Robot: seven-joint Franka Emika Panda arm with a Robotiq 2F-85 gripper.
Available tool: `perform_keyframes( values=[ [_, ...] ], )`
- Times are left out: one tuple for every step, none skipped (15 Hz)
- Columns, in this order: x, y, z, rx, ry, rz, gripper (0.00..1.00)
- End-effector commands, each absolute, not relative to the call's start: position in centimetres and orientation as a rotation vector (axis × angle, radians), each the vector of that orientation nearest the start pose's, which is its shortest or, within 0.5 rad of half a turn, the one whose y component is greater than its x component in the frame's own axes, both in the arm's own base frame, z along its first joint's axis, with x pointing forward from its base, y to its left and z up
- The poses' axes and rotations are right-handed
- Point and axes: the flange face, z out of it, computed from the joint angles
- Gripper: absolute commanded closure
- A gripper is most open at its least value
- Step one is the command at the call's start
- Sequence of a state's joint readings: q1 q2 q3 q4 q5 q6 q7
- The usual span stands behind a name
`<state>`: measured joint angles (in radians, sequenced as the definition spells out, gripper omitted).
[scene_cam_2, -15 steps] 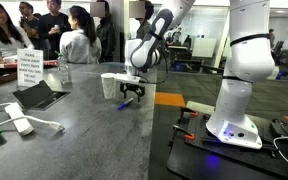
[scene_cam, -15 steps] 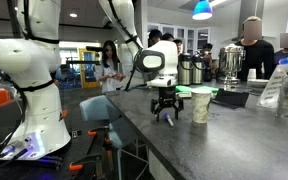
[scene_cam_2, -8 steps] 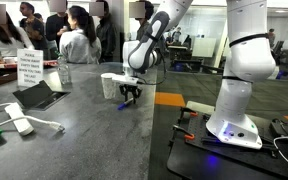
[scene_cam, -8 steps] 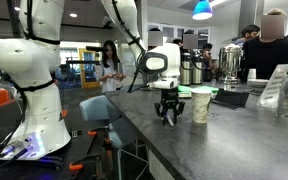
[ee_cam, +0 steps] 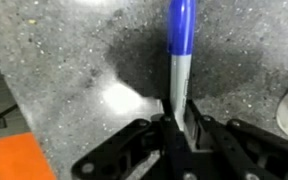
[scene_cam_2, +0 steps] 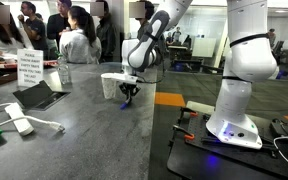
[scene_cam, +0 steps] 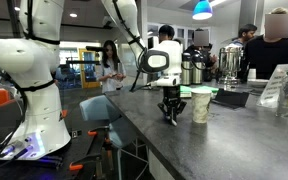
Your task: Put the blue sharpie in the cup
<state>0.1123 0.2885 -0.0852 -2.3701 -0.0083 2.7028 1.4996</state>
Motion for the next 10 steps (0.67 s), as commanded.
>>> perform_keyframes(
  values=[
    [50.9,0.8,23.4,-2.423,2.071,-0.174,0.95],
    [51.0,0.6,24.5,-2.463,2.062,-0.231,0.95],
    [51.0,0.6,25.7,-2.494,2.052,-0.283,0.95],
    [51.1,0.6,27.1,-2.523,2.054,-0.343,0.95],
    [51.1,0.8,28.4,-2.556,2.046,-0.394,0.95],
    [50.9,1.1,29.9,-2.59,2.048,-0.439,0.95],
    [50.8,1.4,31.3,-2.619,2.063,-0.5,0.95],
    [50.6,1.8,32.7,-2.658,2.06,-0.54,0.95],
    [50.4,2.3,34.0,-2.693,2.066,-0.59,0.95],
    [50.2,2.9,35.1,-2.735,2.073,-0.646,0.95]
  ],
)
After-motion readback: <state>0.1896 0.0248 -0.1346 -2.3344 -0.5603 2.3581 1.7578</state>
